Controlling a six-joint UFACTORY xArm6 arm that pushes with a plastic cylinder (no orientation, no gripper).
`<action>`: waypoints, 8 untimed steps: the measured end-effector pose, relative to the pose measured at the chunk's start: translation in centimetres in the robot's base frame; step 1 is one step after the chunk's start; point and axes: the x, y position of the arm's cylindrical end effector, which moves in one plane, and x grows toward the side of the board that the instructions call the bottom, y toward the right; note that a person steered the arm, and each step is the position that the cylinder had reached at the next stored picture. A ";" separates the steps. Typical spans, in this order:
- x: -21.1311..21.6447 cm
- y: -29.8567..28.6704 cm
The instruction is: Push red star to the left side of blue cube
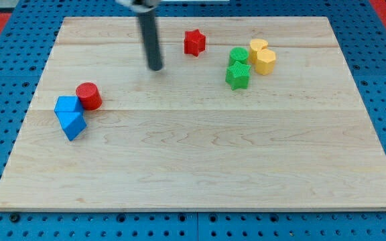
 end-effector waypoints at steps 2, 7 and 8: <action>-7.0 6.2; -6.1 -0.2; -3.9 -4.7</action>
